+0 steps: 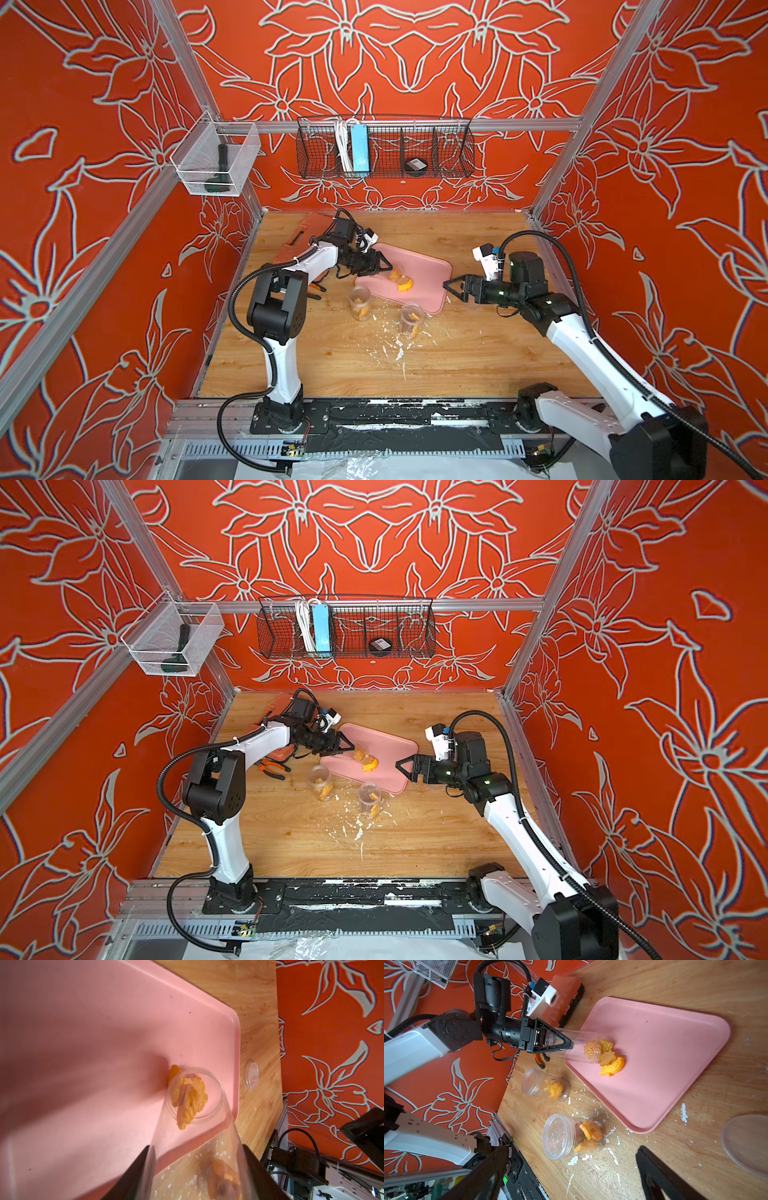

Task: Pour the cookies out of the jar
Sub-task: Pour the cookies in the jar onto the tray.

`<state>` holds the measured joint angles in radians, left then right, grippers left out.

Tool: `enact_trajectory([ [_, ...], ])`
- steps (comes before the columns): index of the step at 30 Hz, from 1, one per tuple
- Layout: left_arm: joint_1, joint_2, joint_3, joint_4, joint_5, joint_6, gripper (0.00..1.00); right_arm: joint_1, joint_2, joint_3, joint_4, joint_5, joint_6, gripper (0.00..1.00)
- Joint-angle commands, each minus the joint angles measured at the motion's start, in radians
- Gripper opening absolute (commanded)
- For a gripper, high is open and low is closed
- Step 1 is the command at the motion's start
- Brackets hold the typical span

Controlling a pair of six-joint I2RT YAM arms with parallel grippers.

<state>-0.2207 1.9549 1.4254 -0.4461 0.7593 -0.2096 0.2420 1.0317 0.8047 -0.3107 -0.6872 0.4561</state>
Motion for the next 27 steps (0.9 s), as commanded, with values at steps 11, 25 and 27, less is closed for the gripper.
enact_trajectory([
  [11, 0.027, -0.037, 0.011, -0.021, -0.002, 0.016, 0.33, 0.002, -0.005, -0.003, -0.014, 0.003, -0.014, 0.99],
  [25, 0.047, -0.239, -0.066, 0.086, 0.115, -0.067, 0.33, 0.003, -0.016, 0.006, -0.018, 0.005, 0.019, 0.99],
  [27, 0.061, -0.286, -0.121, 0.153, 0.172, -0.113, 0.33, 0.001, -0.034, 0.008, -0.015, 0.015, 0.050, 0.99],
])
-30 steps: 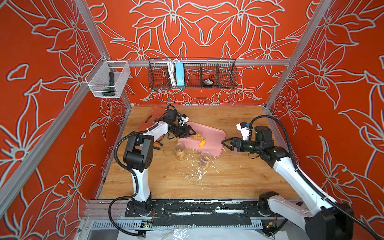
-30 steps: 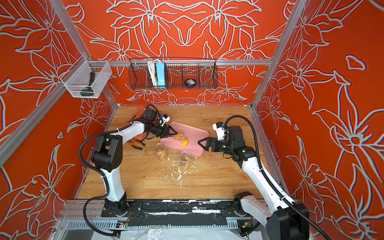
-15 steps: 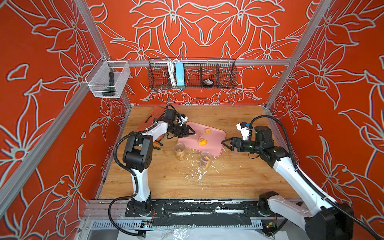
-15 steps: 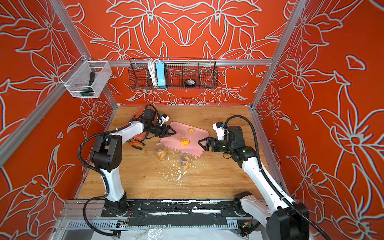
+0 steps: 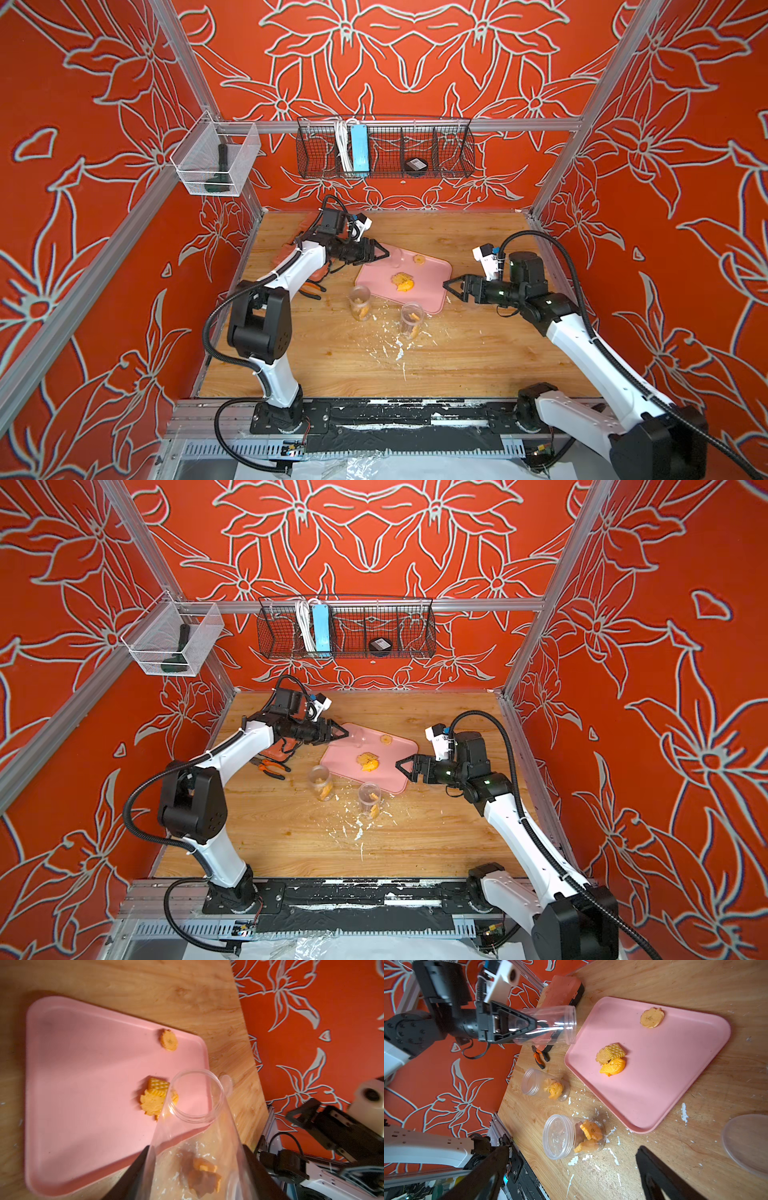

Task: Pour the cookies out of the jar
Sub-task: Pour the cookies in the jar onto the tray, then place the jar at the center of the board.

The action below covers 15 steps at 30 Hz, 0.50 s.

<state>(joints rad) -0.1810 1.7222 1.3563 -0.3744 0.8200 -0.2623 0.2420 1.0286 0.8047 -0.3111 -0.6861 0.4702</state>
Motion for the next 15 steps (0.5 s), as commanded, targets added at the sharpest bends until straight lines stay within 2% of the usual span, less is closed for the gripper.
enact_trajectory([
  [1, 0.030, -0.078, -0.085, 0.127, 0.148, -0.090, 0.33, 0.001, -0.041, 0.008, -0.007, 0.015, 0.060, 0.99],
  [6, 0.048, -0.172, -0.248, 0.369, 0.286, -0.263, 0.34, -0.002, -0.042, 0.023, 0.063, -0.063, 0.129, 0.99],
  [10, 0.048, -0.221, -0.363, 0.568, 0.404, -0.416, 0.34, 0.000, 0.014, 0.081, 0.033, -0.155, 0.136, 0.97],
  [15, 0.023, -0.284, -0.437, 0.674, 0.446, -0.507, 0.35, 0.034, 0.056, 0.146, 0.004, -0.202, 0.126, 0.92],
])
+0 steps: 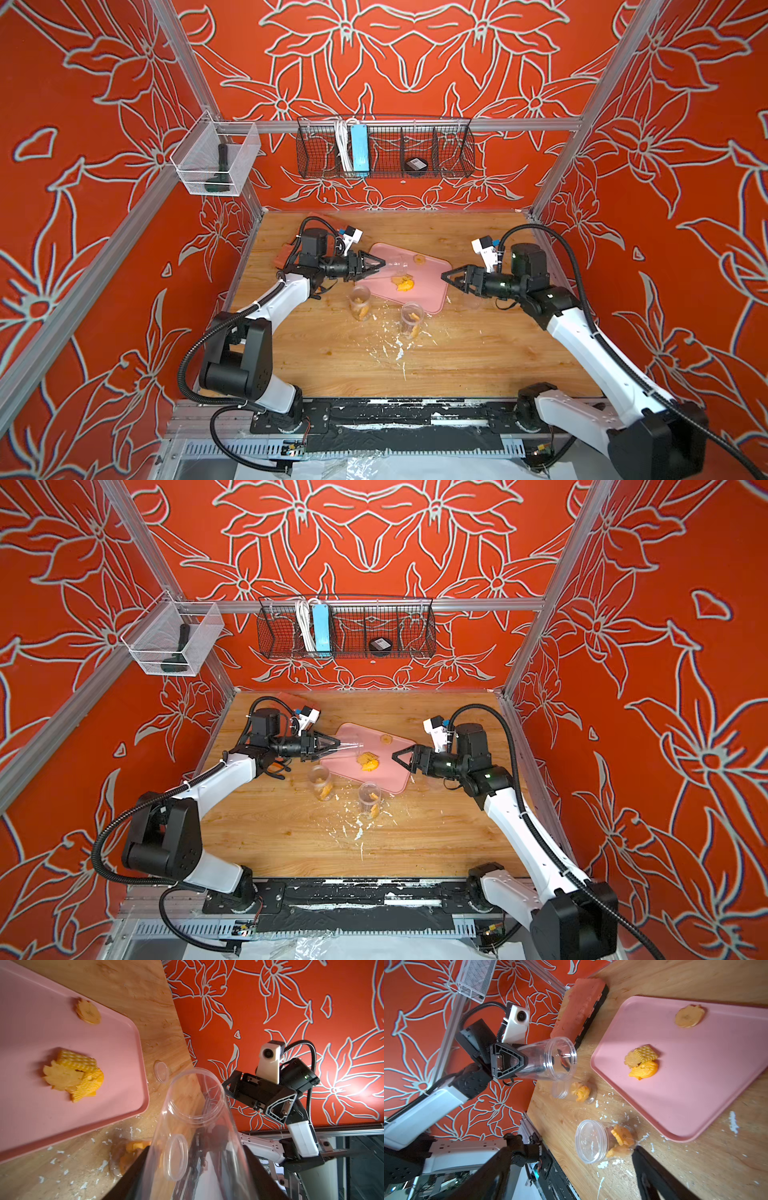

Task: Pour the cookies out of the jar
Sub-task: Place the jar at the center of the board.

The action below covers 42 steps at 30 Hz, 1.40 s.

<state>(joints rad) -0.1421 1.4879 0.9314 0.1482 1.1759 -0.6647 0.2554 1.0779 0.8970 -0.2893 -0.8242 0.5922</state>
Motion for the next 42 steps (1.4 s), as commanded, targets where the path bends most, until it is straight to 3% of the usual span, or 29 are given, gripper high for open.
enact_trajectory([
  [1, -0.026, -0.061, -0.021, 0.163, 0.095, -0.114, 0.35, 0.036, 0.014, 0.071, -0.029, -0.064, -0.005, 0.92],
  [12, -0.095, -0.136, -0.037, 0.198, 0.117, -0.158, 0.35, 0.152, 0.112, 0.169, 0.011, -0.096, 0.028, 0.99],
  [24, -0.129, -0.161, -0.040, 0.262, 0.123, -0.215, 0.35, 0.169, 0.155, 0.116, 0.324, -0.230, 0.231, 0.99],
  [42, -0.136, -0.189, -0.034, 0.276, 0.130, -0.237, 0.35, 0.226, 0.214, 0.116, 0.447, -0.311, 0.329, 0.91],
])
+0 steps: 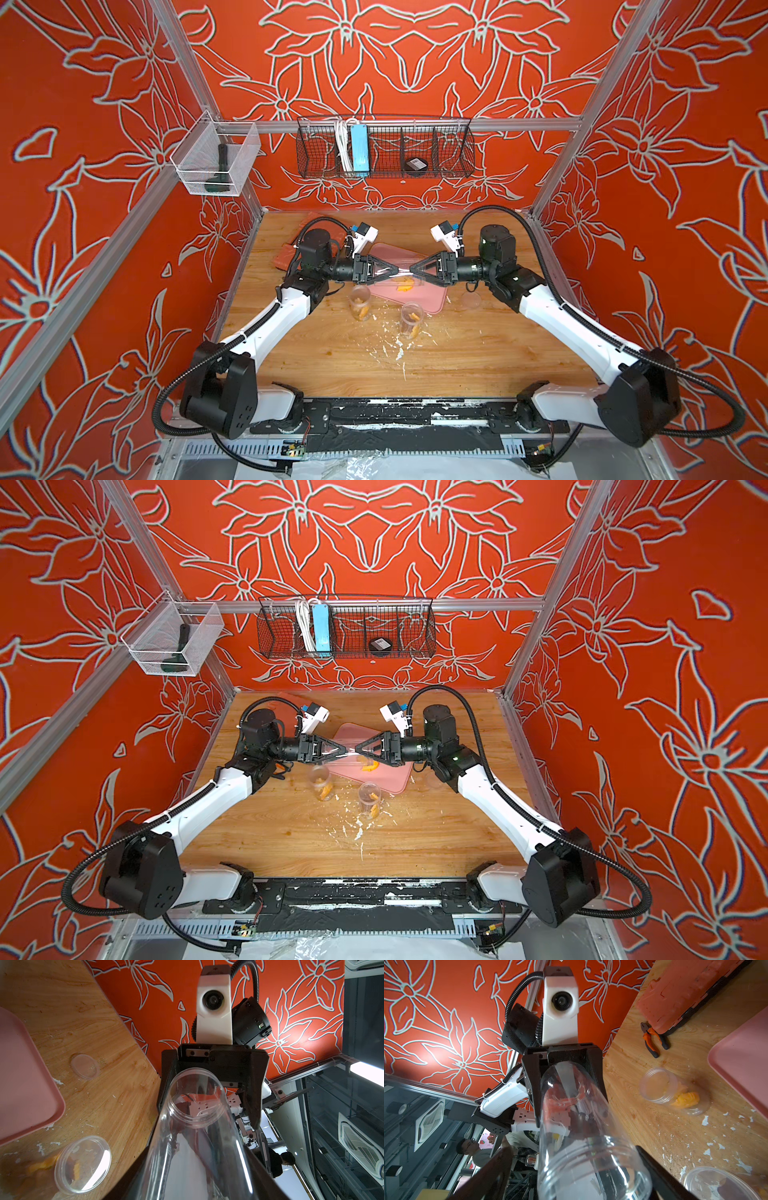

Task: Pour the cookies out of the jar
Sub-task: Place the jar at the center of the board.

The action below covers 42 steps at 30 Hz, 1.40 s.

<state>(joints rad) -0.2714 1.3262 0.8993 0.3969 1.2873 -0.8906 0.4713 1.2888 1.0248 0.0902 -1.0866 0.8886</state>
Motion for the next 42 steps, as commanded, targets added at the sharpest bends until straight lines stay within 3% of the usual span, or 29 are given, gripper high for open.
enact_trajectory([
  [1, -0.006, -0.027, -0.002, 0.025, 0.018, -0.009, 0.35, 0.012, 0.002, -0.015, 0.075, -0.048, 0.040, 0.90],
  [22, -0.006, -0.025, -0.005, 0.004, 0.010, 0.004, 0.38, 0.013, -0.007, -0.038, 0.097, -0.043, 0.064, 0.74],
  [27, -0.006, -0.026, -0.007, 0.000, 0.007, 0.006, 0.47, 0.013, -0.004, -0.040, 0.097, -0.041, 0.060, 0.71],
  [38, -0.006, -0.029, -0.002, -0.014, 0.001, 0.016, 0.80, 0.012, -0.002, -0.048, 0.094, -0.033, 0.053, 0.67],
  [42, -0.006, -0.031, -0.002, -0.015, 0.000, 0.016, 0.86, 0.012, -0.002, -0.049, 0.087, -0.032, 0.051, 0.67],
])
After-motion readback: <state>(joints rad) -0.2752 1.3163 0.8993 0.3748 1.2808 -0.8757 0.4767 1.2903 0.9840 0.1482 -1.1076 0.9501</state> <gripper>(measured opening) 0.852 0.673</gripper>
